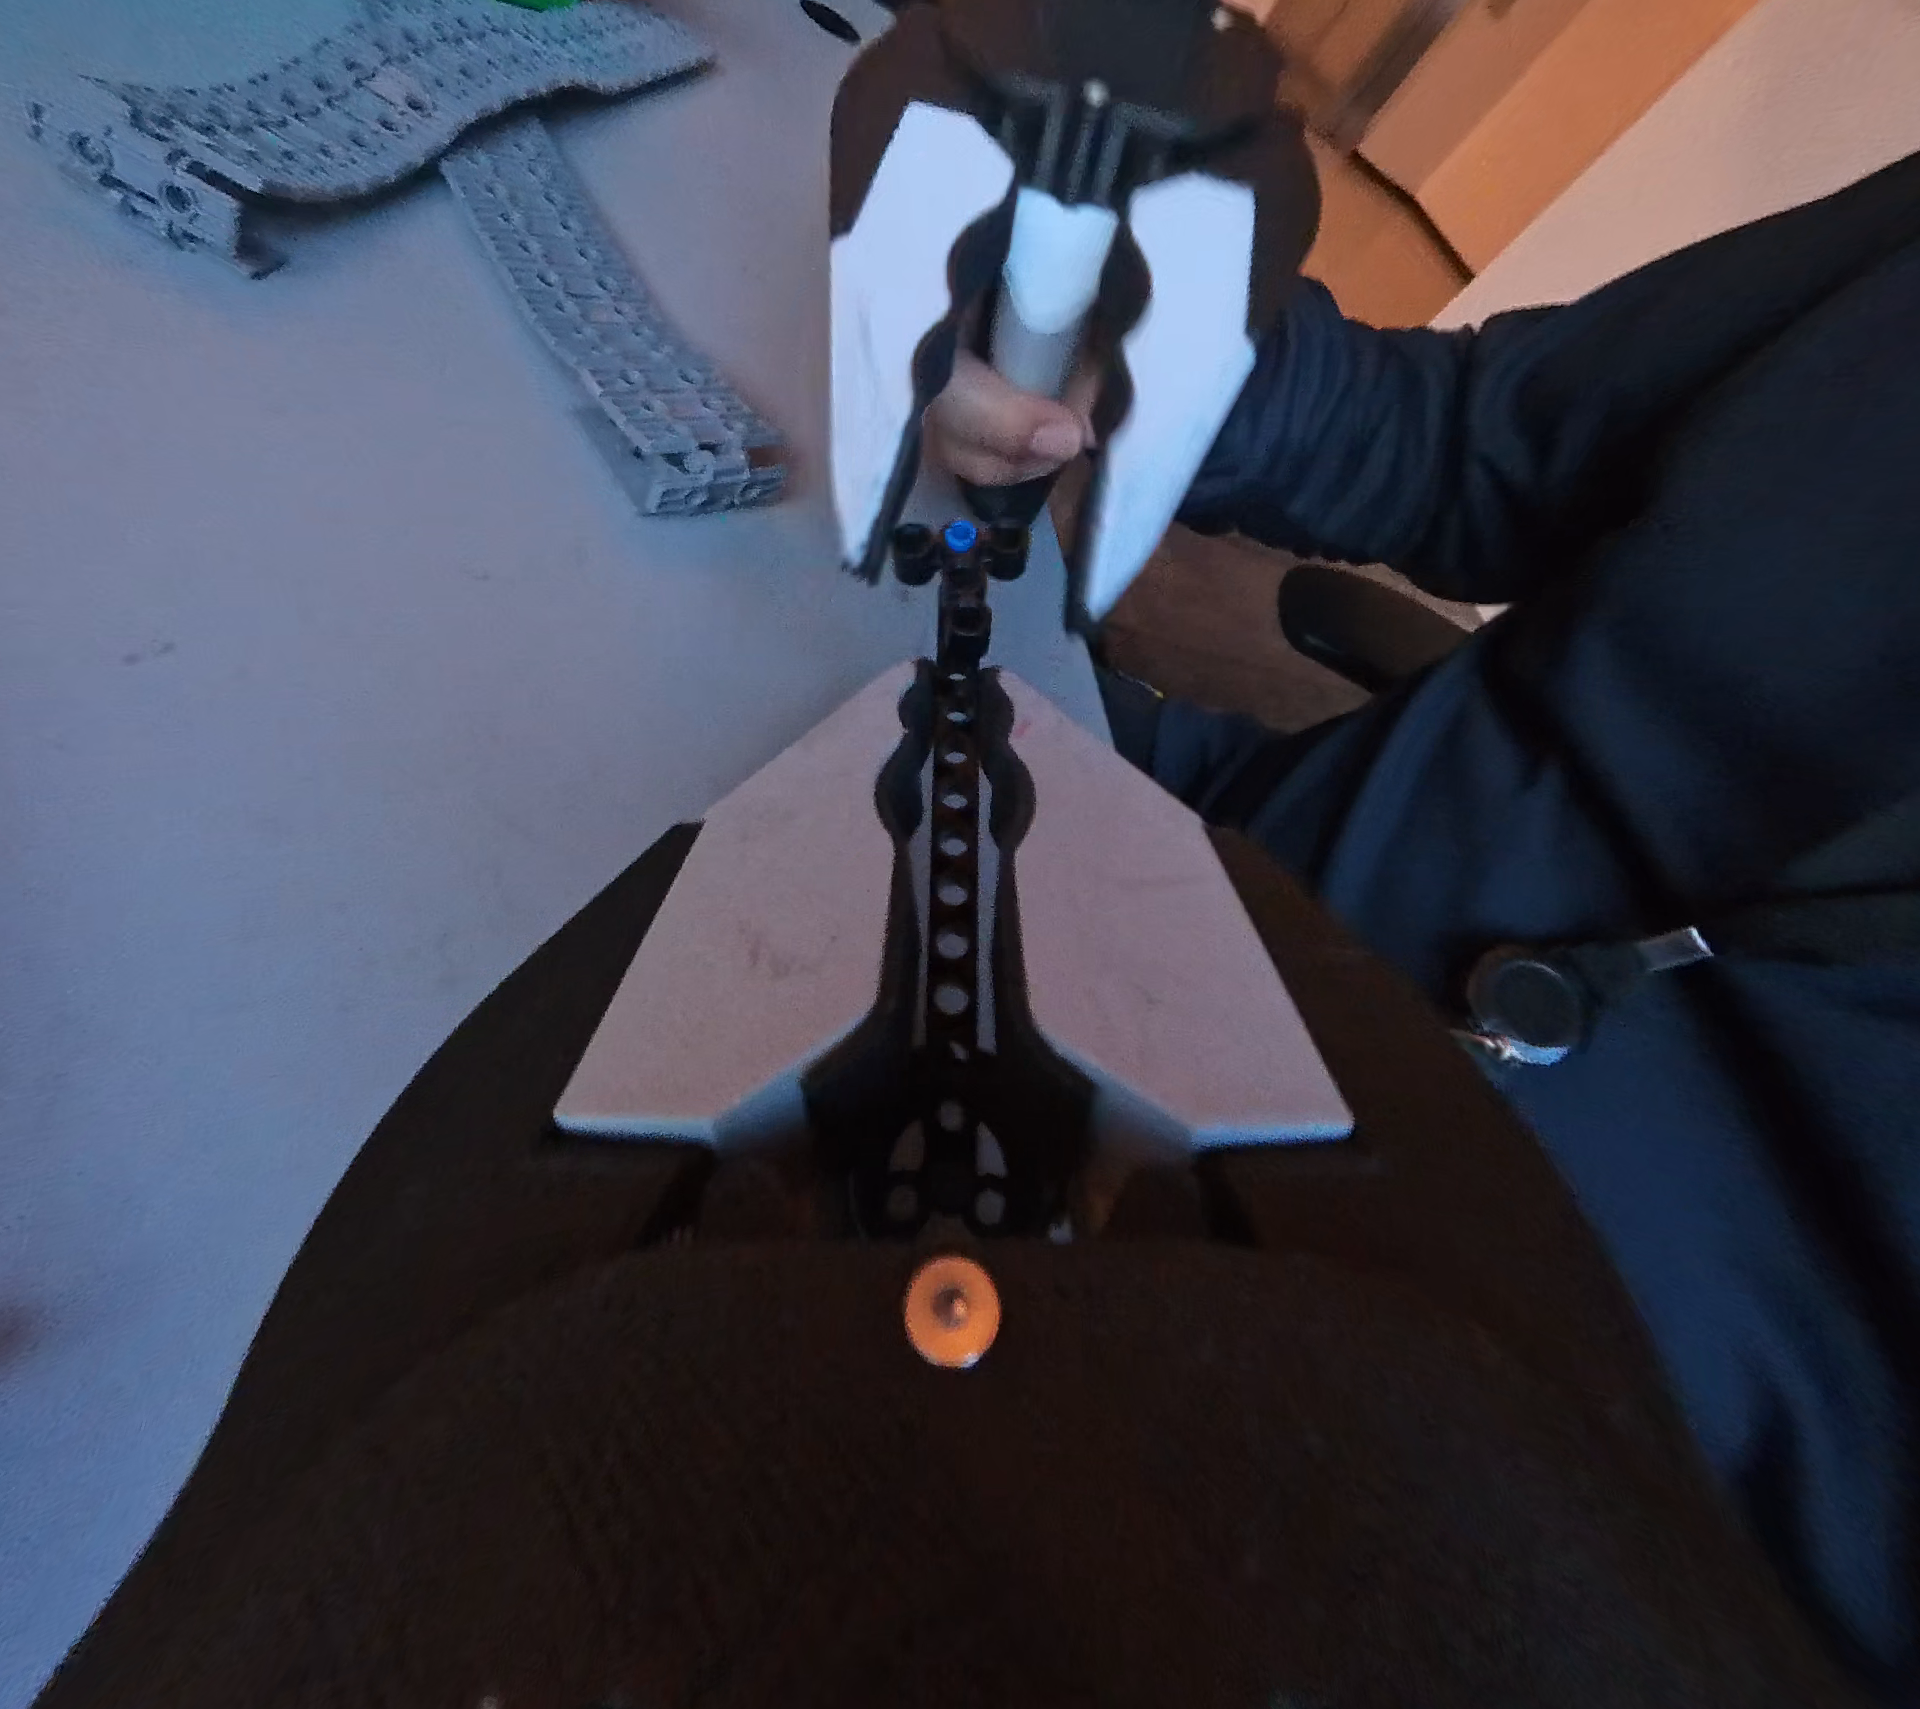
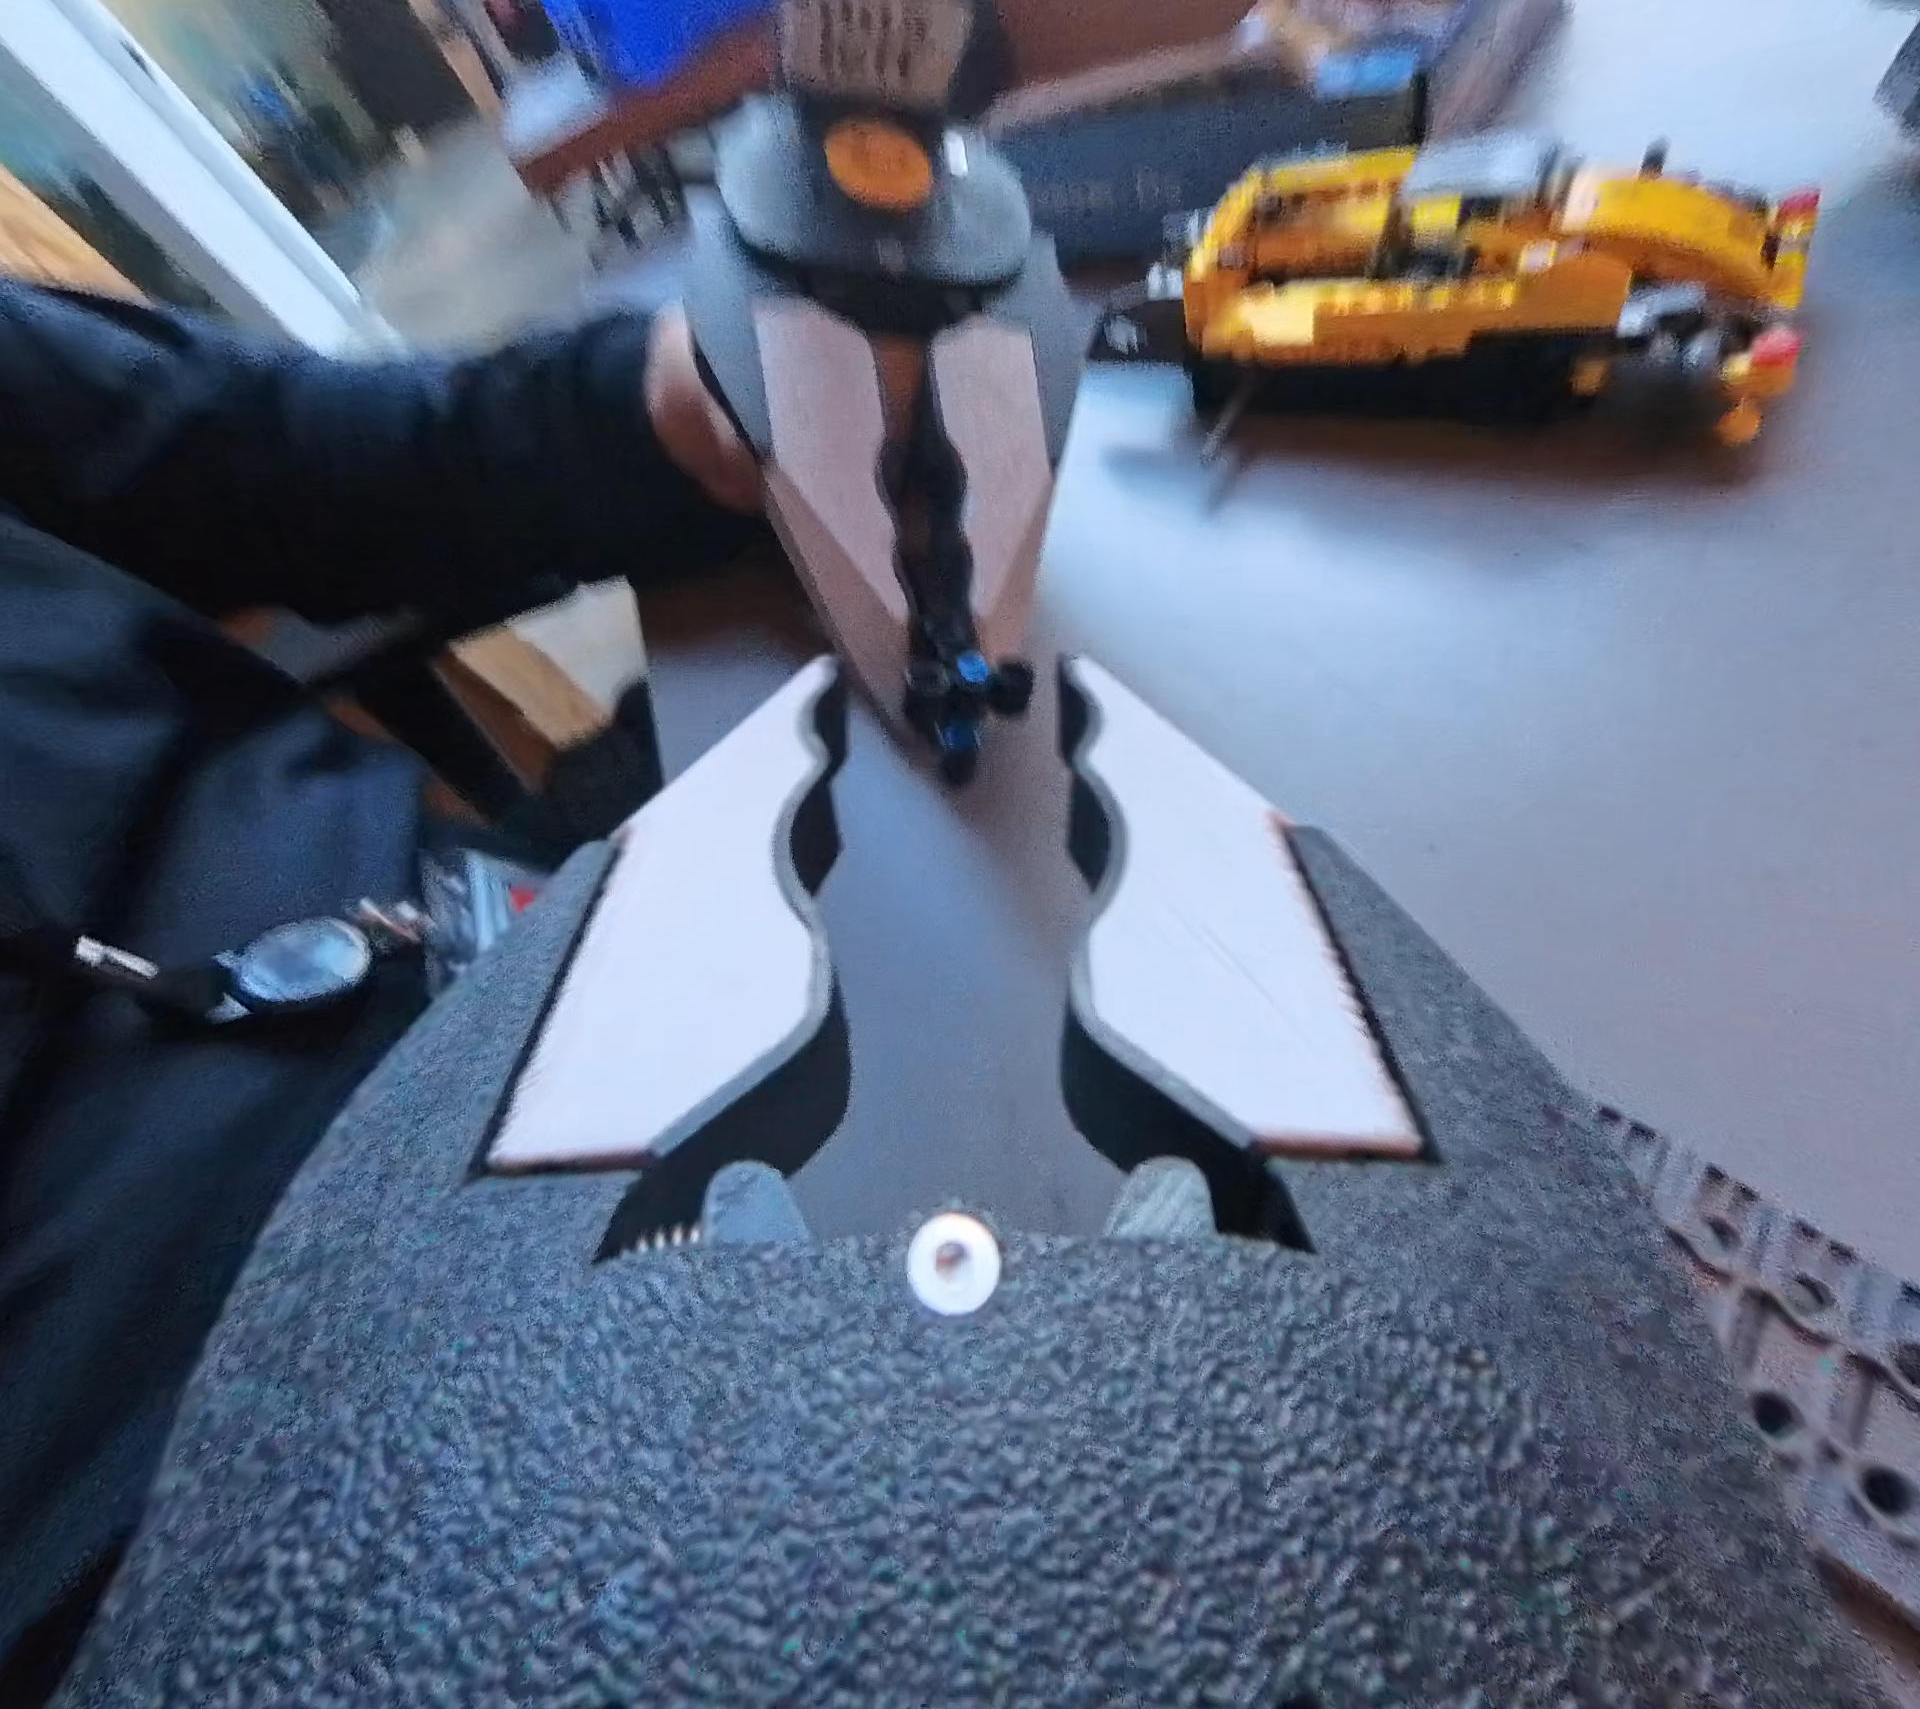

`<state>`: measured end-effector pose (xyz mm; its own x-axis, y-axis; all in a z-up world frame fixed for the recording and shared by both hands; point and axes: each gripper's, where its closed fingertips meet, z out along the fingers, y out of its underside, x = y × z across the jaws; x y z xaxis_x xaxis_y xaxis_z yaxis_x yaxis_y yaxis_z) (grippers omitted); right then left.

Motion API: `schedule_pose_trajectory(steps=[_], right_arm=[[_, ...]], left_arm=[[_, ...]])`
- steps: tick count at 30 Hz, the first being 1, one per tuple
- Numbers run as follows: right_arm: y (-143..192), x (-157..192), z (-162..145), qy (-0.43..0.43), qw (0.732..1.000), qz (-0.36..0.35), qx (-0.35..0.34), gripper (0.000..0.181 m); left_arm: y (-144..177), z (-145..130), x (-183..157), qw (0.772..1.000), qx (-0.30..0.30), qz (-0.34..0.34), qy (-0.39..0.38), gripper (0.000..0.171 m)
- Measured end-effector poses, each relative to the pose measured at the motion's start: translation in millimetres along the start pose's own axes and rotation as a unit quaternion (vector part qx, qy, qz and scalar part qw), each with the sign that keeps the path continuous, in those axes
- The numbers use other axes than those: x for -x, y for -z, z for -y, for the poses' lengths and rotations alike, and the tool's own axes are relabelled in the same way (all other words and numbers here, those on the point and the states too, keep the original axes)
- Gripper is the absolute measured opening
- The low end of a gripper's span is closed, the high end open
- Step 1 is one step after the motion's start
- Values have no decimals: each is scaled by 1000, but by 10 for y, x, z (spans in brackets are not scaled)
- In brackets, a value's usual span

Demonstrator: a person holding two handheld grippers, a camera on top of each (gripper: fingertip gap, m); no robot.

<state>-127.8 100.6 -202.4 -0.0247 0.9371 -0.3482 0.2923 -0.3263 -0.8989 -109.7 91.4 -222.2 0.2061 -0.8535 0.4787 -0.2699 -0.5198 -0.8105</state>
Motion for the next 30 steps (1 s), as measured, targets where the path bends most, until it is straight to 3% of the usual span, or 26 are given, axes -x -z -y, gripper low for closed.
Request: schedule_pose_trajectory(steps=[2,4,5,8,15,17,21,23,25,27,30], right_arm=[[19,13,75,-24,999,19,-28,8],[21,51,109,-39,997,41,-42,2],[23,77,136,-35,997,46,-50,3],[96,34,243,-14,997,23,-68,38],[13,11,161,7,999,11,-30,31],[2,55,201,-4,999,31,-43,22],[-59,84,215,-52,994,61,-70,20],[-58,39,257,-81,990,56,-97,19],[-52,-39,284,-78,991,24,-108,15],[-82,-52,268,-77,992,14,-102,15],[-99,-153,262,-80,991,-25,-101,14]], left_arm=[[-13,41,-64,1000,-12,-4,-27,5],[-8,61,-72,999,-20,5,-44,5],[5,84,-65,999,-29,9,-43,5],[87,187,-64,997,-73,2,-30,5],[124,261,-112,994,-108,-35,3,6],[130,276,-136,992,-115,-45,5,6],[91,235,-150,994,-99,-48,11,6],[102,280,-128,992,-115,-39,14,6],[84,293,-150,991,-120,-51,24,18],[44,254,-94,994,-104,-30,28,8],[26,231,50,995,-81,51,-5,8]])
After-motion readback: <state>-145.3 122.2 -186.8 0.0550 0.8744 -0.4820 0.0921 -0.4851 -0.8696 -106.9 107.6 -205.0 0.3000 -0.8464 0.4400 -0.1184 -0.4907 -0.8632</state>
